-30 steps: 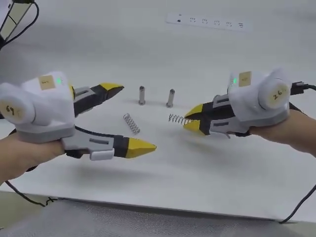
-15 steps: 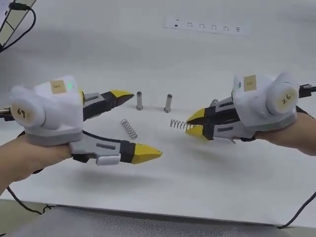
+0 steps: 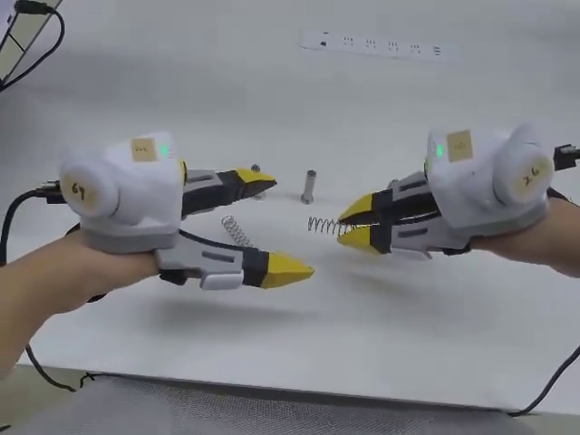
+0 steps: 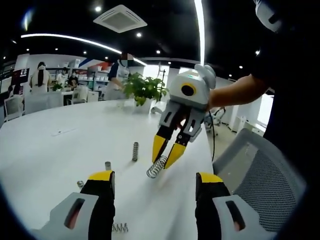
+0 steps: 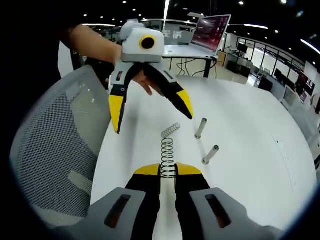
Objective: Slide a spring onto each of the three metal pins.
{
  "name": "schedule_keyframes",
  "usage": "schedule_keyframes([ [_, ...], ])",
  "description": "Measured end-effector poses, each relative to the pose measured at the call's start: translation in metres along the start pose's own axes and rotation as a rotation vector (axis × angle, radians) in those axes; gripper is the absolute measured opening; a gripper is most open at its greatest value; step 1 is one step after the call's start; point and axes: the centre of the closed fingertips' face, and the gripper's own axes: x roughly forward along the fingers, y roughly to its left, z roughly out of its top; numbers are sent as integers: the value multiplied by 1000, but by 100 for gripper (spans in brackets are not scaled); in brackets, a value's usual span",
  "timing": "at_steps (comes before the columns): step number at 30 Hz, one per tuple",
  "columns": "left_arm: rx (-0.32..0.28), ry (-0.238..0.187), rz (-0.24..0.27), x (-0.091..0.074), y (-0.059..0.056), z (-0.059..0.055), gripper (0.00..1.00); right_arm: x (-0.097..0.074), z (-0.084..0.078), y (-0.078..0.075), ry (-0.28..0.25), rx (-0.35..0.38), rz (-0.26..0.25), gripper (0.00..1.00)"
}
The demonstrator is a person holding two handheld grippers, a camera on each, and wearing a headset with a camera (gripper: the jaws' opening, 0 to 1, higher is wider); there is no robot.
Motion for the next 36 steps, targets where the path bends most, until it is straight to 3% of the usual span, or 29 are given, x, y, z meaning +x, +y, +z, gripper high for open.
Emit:
schedule_keyframes([
  [11, -18, 1, -61, 16, -8, 1, 30, -4, 7, 4, -18, -29, 16, 8],
  [25, -5, 4, -92, 23, -11, 5, 14, -10, 11, 6, -35, -57, 22, 7],
  [36, -14, -2, -114, 25, -16, 7, 9, -13, 13, 11, -48, -63, 30, 7],
])
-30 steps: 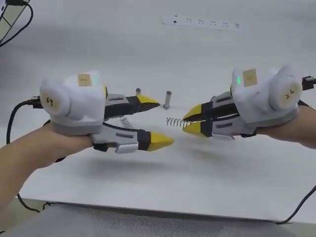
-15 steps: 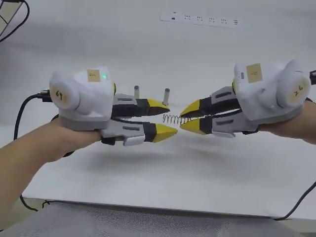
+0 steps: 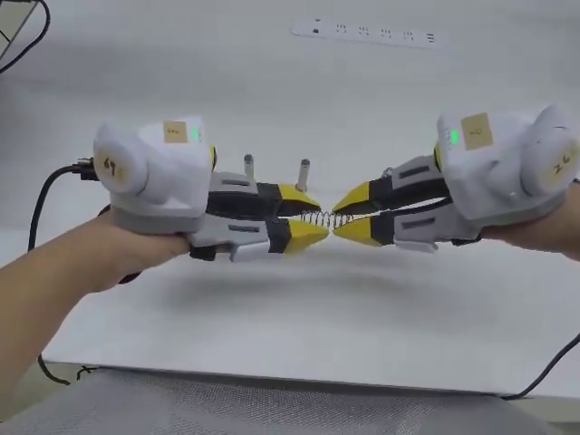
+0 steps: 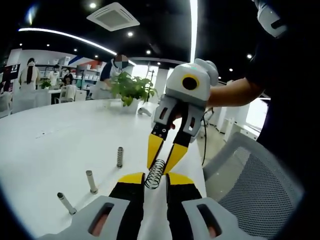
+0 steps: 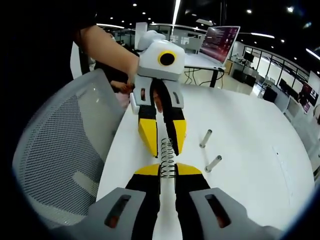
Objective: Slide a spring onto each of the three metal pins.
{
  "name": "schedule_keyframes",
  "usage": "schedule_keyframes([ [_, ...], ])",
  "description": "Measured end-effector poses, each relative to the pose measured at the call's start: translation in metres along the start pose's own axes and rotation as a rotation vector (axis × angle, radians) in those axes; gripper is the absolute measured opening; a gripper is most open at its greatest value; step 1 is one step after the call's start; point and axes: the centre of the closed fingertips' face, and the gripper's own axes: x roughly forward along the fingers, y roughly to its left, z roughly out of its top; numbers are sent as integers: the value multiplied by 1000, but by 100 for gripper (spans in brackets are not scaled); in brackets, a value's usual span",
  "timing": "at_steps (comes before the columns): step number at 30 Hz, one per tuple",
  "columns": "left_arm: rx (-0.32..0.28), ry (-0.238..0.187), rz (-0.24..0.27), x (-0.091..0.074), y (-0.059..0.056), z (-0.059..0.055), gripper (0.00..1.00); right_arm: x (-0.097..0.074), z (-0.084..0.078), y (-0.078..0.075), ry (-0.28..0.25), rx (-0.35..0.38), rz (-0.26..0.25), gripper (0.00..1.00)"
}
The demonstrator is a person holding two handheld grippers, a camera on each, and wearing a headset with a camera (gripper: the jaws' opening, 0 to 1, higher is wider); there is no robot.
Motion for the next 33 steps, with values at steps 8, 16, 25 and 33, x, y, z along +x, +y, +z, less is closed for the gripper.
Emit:
schedule_keyframes([
  [8, 0, -9, 0, -1, -1, 2, 6, -1, 3, 2, -12, 3, 3, 7],
  [16, 3, -9, -12, -1, -3, 3, 5, -2, 7, 4, -23, 0, 9, 7],
  [25, 5, -21, -19, -3, -4, 5, 3, -3, 10, 3, -37, 10, 7, 7],
  [33, 0, -16, -35, -5, -8, 6, 2, -3, 12, 6, -49, 27, 19, 8],
])
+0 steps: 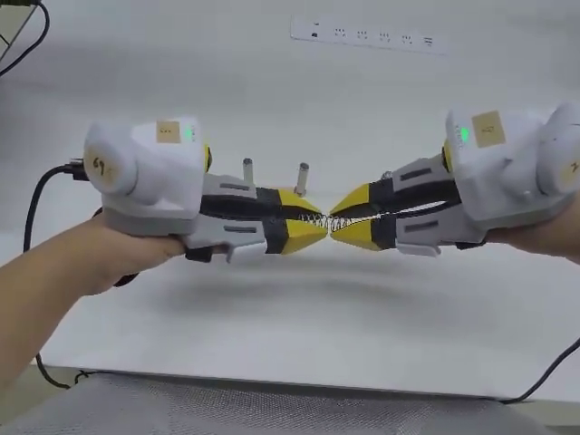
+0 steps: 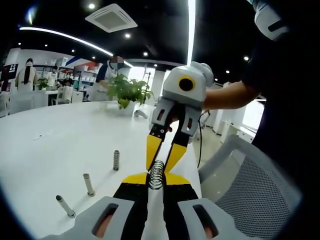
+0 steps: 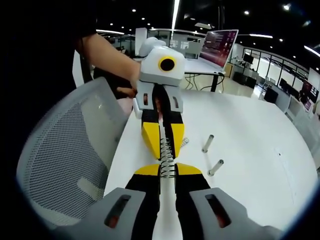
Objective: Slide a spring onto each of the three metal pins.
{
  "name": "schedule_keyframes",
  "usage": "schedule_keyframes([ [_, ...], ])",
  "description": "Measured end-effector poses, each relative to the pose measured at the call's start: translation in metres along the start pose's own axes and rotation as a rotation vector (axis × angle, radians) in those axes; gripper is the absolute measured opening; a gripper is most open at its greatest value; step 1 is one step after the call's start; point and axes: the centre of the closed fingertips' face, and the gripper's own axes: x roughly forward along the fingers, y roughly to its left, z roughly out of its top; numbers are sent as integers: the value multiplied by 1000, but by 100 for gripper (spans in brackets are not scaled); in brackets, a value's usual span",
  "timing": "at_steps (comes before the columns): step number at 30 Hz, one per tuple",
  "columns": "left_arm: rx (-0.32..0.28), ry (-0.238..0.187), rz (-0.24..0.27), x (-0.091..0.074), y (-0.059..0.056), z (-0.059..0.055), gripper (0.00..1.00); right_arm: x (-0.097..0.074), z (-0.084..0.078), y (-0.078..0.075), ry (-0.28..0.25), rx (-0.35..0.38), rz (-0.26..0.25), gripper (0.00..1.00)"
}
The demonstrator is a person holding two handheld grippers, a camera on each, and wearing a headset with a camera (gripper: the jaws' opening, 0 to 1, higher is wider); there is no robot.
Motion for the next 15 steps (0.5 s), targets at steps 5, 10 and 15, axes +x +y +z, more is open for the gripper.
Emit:
schedule_keyframes([
  [5, -6, 8, -9, 0, -3, 0, 2, -1, 0, 2, -1, 12, 6, 8],
  [10, -13, 0, -19, -1, -6, 3, 2, -4, -1, 2, -1, 36, 5, 9],
  [15, -26, -6, -30, -2, -8, 5, 2, -7, -10, 4, 31, 28, 3, 8],
])
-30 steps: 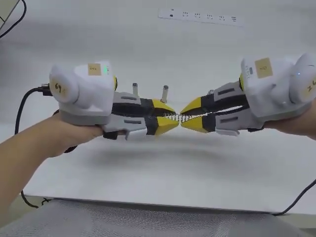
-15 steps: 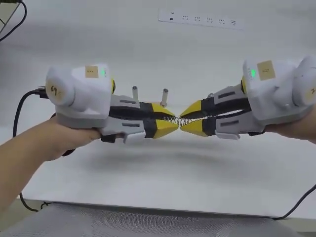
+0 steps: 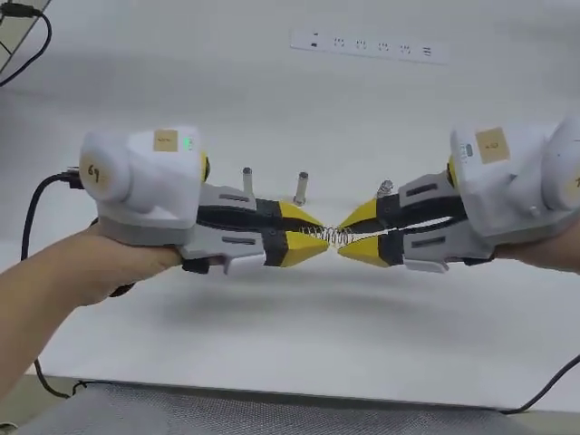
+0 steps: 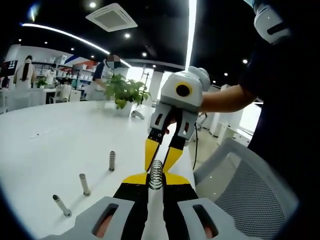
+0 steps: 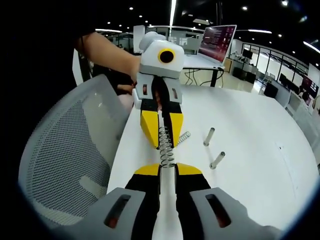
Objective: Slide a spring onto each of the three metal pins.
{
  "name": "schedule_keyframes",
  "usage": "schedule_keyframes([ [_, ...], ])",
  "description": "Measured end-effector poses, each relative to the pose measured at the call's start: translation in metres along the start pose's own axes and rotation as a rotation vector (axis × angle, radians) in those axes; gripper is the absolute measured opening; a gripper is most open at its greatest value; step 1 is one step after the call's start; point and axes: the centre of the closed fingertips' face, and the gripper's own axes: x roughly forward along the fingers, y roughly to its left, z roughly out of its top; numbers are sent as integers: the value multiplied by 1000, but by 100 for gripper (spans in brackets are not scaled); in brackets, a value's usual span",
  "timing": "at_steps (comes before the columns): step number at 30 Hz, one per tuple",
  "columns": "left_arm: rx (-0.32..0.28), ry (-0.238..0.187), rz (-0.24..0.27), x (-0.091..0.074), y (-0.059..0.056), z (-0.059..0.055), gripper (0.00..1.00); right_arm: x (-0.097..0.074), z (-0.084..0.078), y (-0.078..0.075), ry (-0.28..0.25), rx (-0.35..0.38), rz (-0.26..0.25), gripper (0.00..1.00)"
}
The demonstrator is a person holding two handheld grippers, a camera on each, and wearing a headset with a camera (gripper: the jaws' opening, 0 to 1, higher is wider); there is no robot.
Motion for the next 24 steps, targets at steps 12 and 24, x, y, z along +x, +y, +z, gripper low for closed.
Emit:
schedule_keyframes([
  [12, -2, 1, -8, -1, -2, 0, 2, -1, 6, 2, -26, 22, 7, 8],
  [24, -11, 1, -9, -1, -1, -1, 2, -4, 10, 1, -43, 21, 6, 7],
])
